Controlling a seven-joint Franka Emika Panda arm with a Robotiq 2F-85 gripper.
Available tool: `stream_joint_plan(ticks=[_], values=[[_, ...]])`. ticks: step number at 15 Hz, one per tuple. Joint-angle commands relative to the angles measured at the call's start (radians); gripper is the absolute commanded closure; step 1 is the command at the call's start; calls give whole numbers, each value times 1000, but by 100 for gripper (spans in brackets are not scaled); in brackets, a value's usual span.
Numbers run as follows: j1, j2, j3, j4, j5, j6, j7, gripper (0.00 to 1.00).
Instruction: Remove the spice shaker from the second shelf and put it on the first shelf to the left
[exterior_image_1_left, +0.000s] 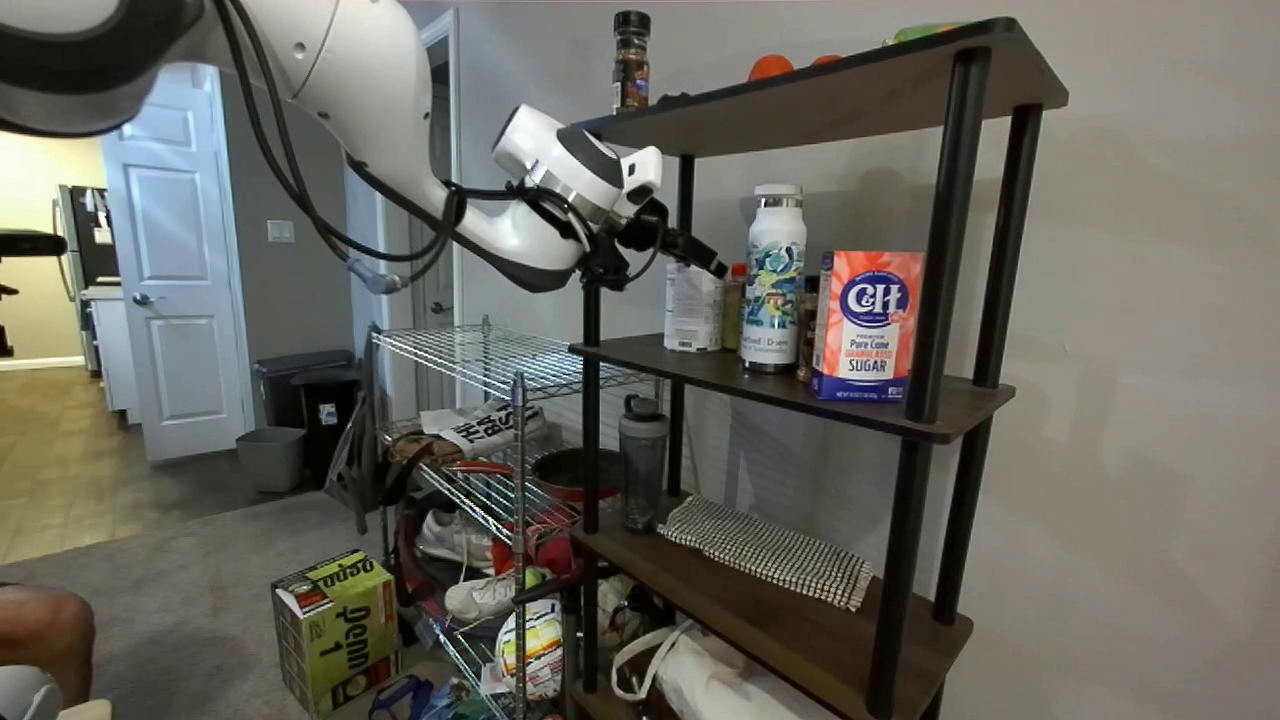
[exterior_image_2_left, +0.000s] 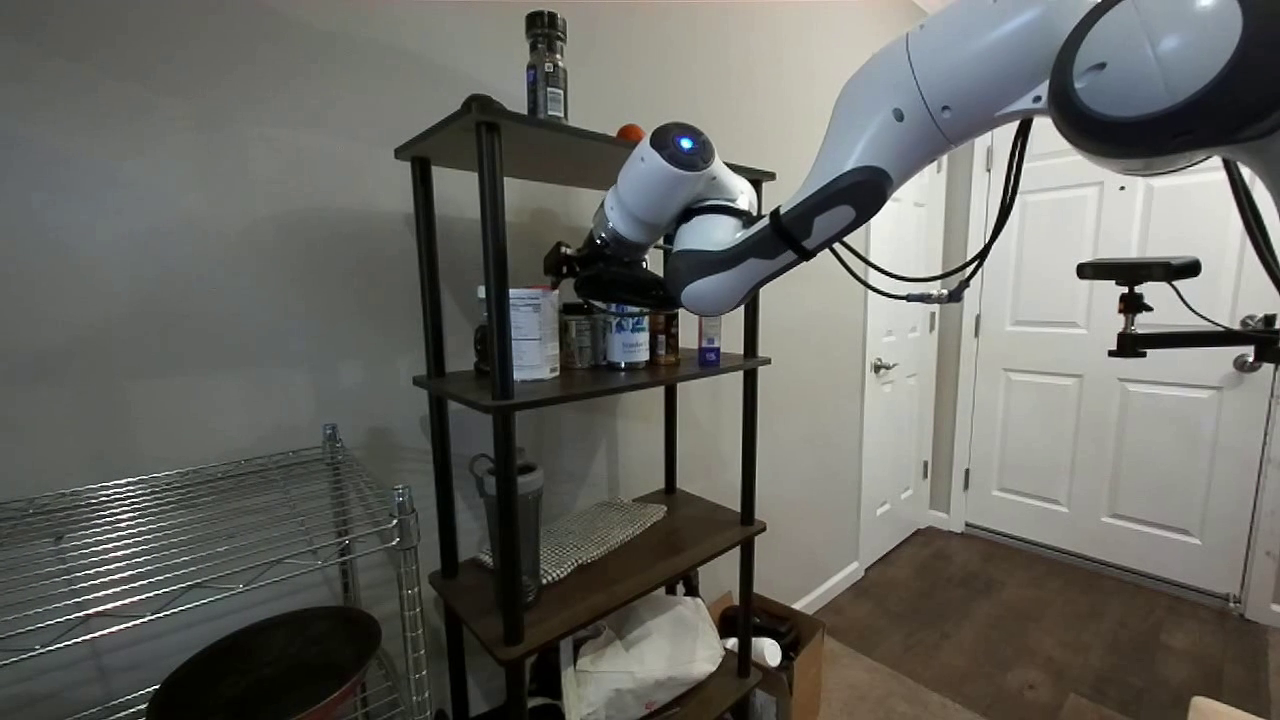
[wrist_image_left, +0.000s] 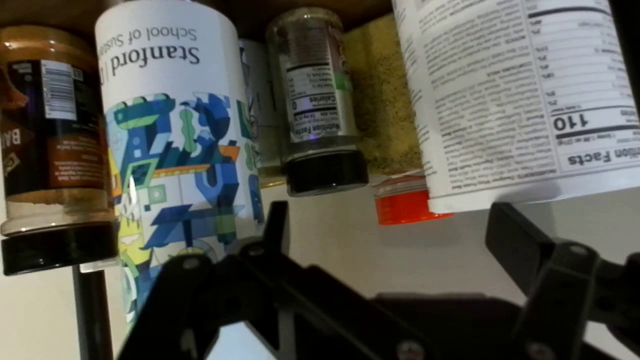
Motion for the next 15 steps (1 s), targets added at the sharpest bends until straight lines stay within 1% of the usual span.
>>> stream_joint_plan(ticks=[1,8,12,15], values=[[11,-9,-24,-46,-35,-15,49,0],[10,27,-26,-73,-21,-10,24,0],[16,53,-28,-46,-25,-13,23,0],[20,83,-29,1,-27,-16,16,0]])
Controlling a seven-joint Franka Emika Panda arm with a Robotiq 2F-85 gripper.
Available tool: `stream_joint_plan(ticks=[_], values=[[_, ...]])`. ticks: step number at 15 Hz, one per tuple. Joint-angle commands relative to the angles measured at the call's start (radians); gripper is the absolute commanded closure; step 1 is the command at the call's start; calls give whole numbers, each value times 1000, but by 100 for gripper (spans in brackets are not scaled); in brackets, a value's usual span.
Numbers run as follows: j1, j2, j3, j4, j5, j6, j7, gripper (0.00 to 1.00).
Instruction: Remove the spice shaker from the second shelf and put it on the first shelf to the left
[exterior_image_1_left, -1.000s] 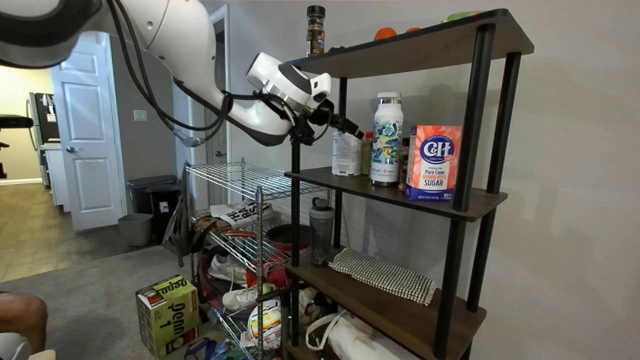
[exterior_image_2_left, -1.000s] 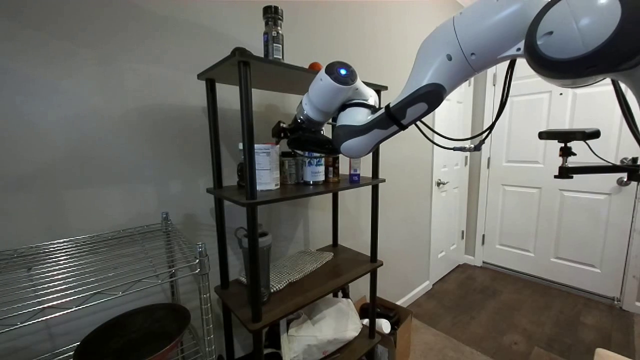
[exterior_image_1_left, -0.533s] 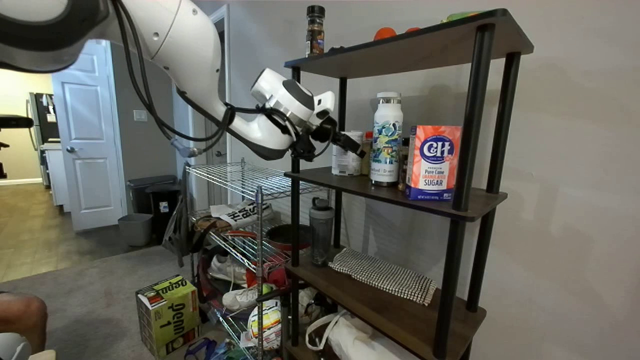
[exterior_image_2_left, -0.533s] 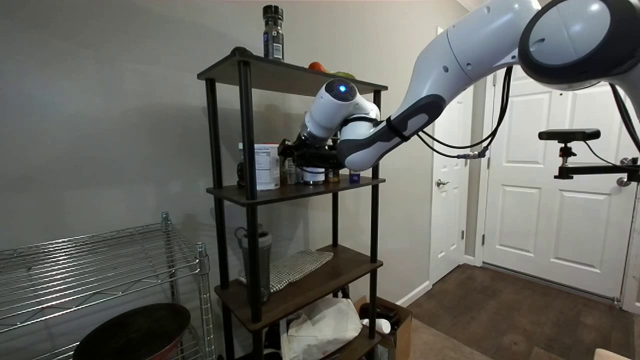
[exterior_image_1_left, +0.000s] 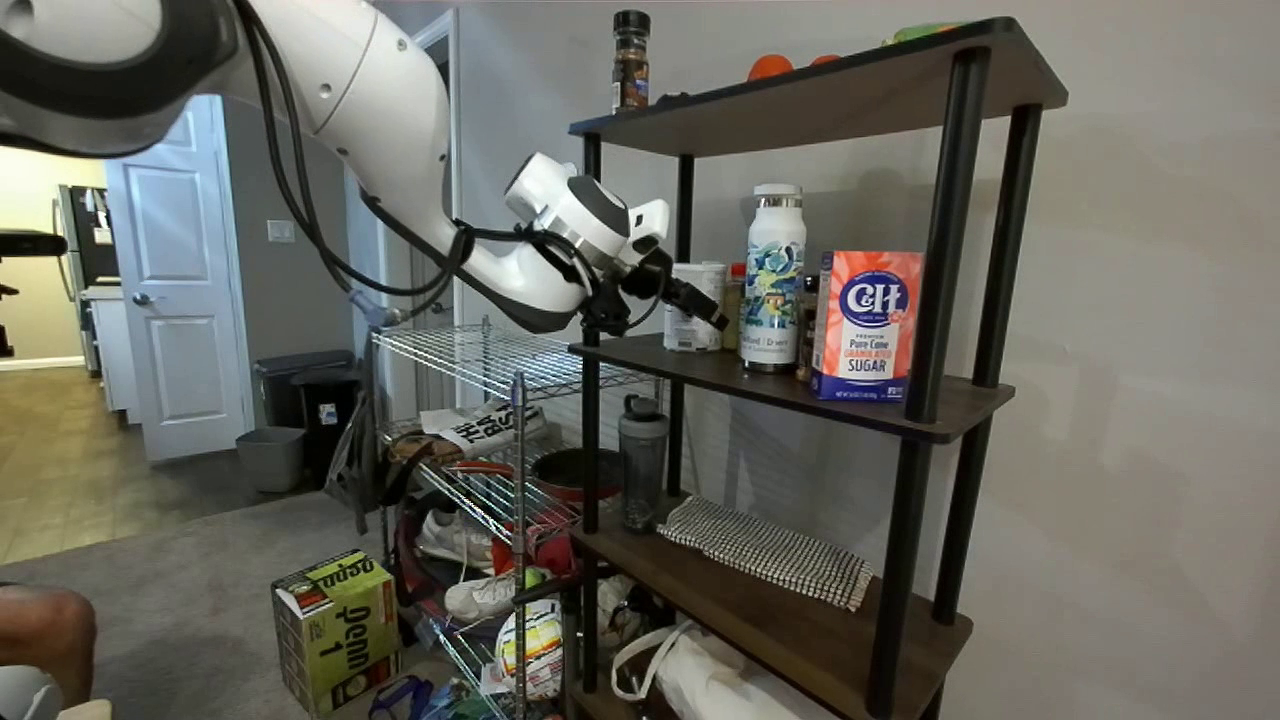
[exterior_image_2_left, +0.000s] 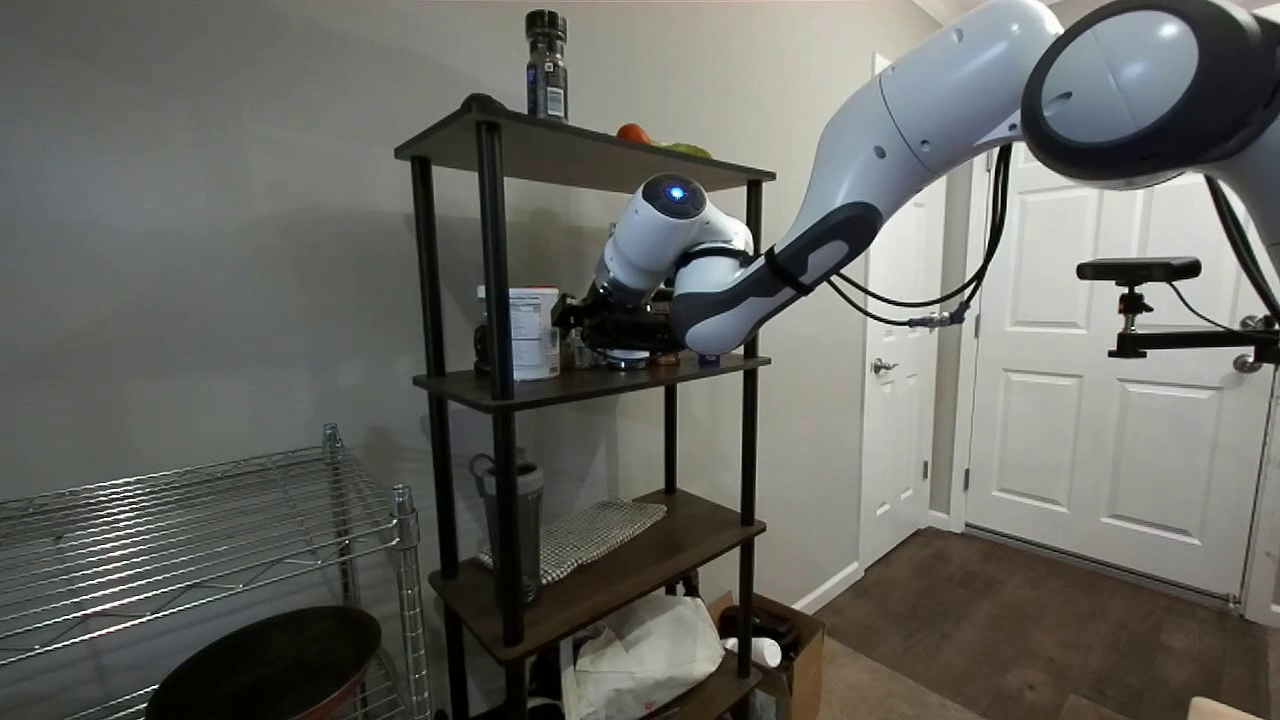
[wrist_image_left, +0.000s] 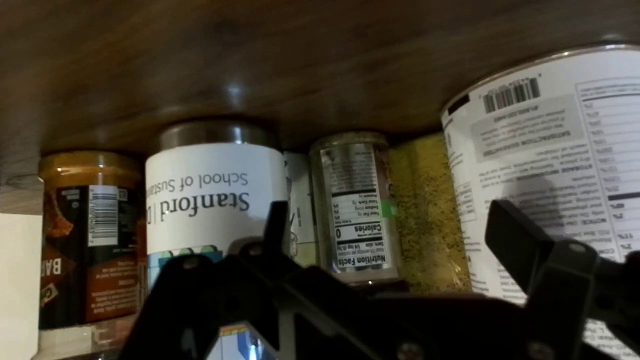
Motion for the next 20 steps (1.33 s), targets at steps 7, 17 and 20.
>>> stream_joint_plan(ticks=[7,17,20], values=[[14,102,-14,149,-18,-24,-5,0],[19,150,-59,210,-21,-22,12,0],[22,169,-59,236,-19,-18,7,0]])
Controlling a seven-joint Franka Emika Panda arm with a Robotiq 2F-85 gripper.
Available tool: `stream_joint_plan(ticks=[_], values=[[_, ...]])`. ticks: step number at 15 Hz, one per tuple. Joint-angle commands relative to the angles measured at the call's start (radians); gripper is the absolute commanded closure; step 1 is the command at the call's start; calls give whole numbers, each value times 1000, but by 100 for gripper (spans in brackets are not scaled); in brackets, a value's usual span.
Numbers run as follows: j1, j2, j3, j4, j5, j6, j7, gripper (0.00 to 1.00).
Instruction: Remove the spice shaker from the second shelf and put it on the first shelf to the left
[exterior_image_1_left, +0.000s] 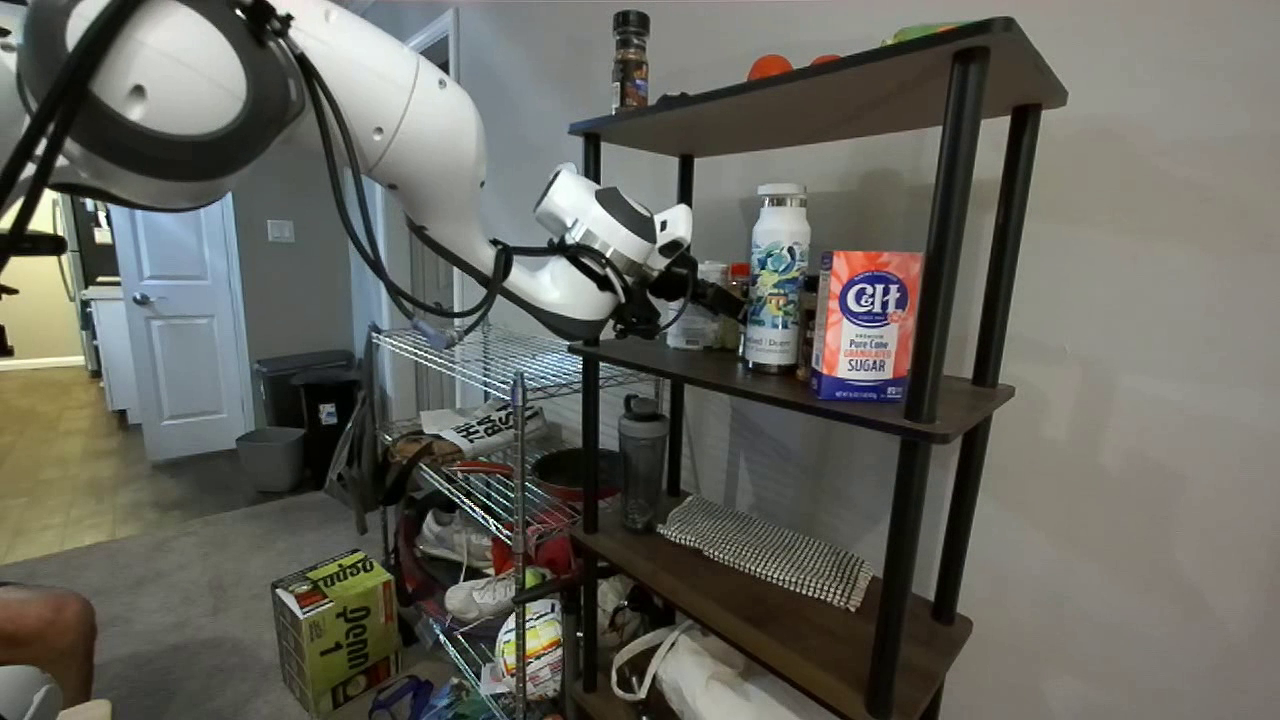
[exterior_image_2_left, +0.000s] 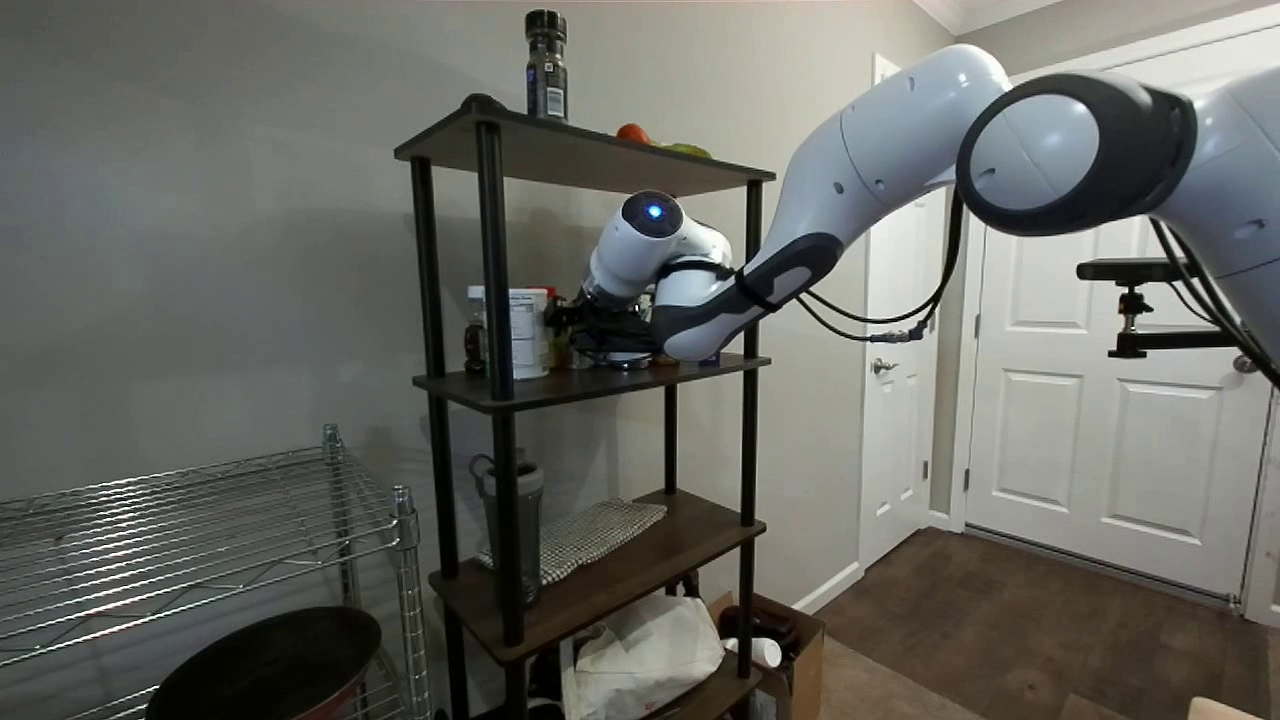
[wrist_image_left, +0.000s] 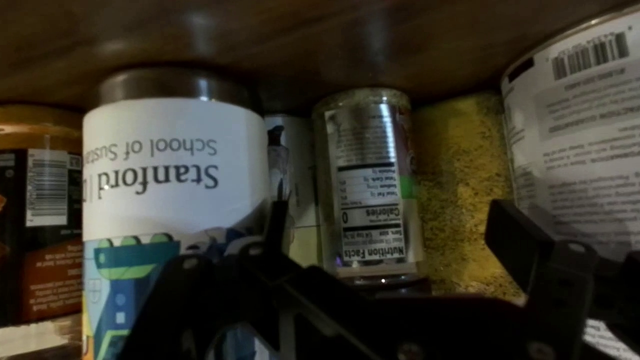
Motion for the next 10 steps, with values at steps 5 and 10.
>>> stream_joint_plan(ticks=[5,10], values=[[16,56,-12,87,-16,-10,-1,0],[19,77,-28,114,-16,-22,10,0]])
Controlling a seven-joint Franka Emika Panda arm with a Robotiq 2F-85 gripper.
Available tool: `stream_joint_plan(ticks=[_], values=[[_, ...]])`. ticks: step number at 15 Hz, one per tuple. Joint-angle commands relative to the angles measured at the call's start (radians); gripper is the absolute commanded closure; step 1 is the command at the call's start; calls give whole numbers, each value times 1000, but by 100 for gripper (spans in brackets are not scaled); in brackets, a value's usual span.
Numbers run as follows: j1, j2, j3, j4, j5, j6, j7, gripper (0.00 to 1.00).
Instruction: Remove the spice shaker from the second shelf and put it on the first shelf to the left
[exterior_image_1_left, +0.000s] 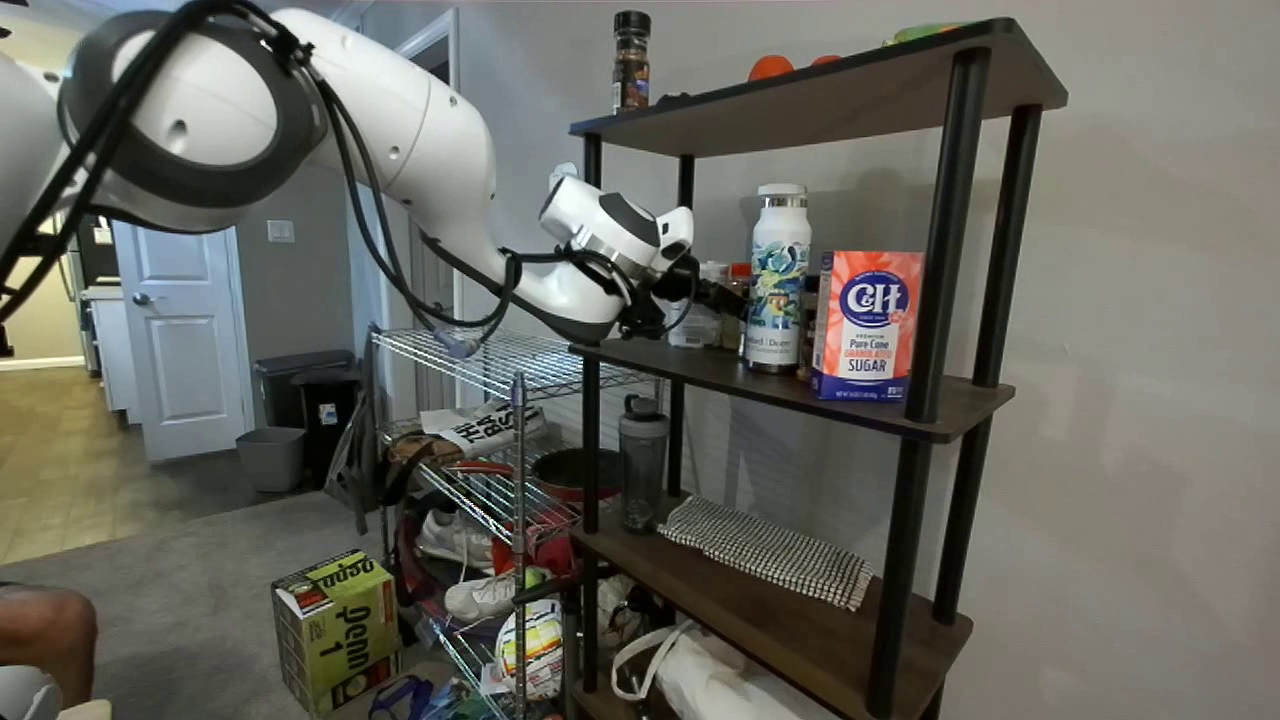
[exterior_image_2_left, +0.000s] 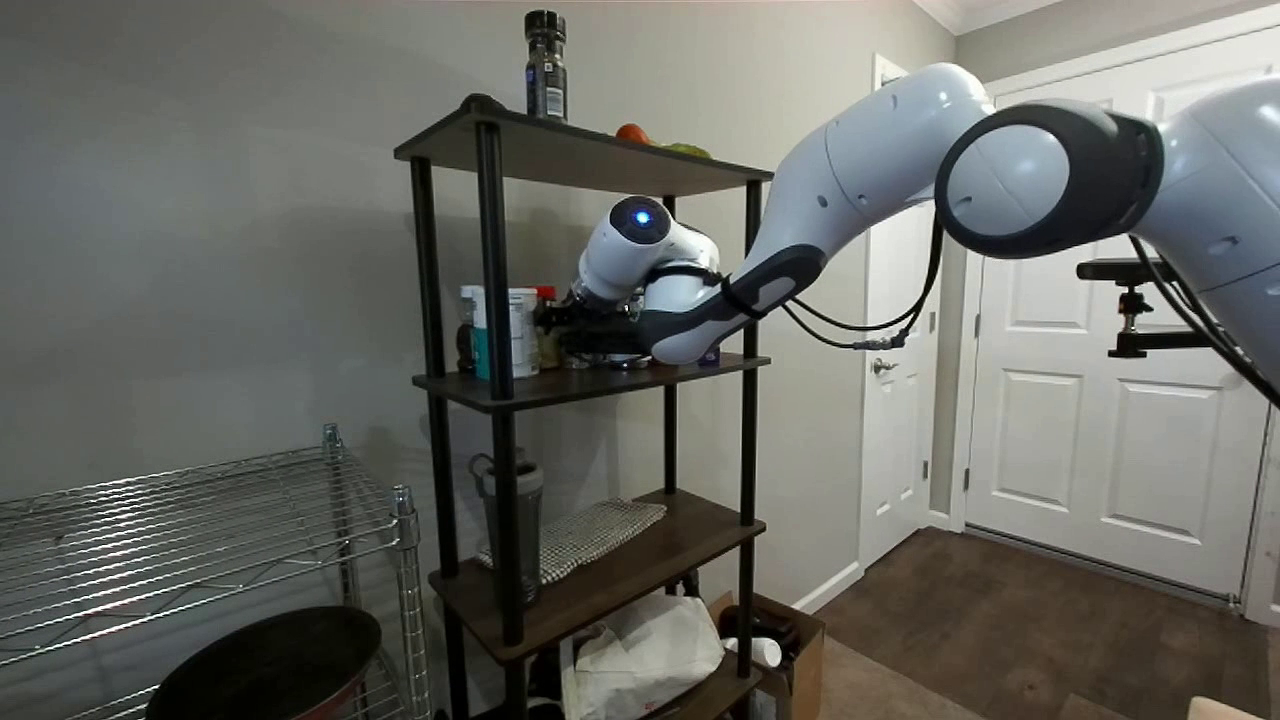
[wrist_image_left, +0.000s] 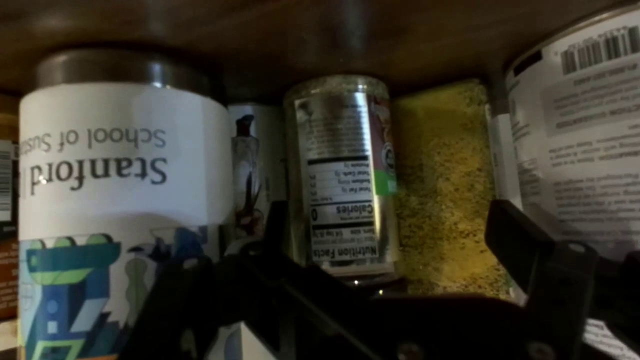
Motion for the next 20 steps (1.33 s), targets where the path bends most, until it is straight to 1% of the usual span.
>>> stream_joint_plan(ticks=[1,6,13,14,15,16,20], values=[[8,20,-22,34,-16,-22,12,0],[12,30,-45,48,-17,-24,22,0],[16,40,-57,66,-17,-18,28,1],[15,41,-57,67,-17,-12,25,25],[16,41,-59,67,-18,-12,27,25],[18,41,-62,66,-19,-13,29,29],[23,36,-74,60,-18,-12,30,57]])
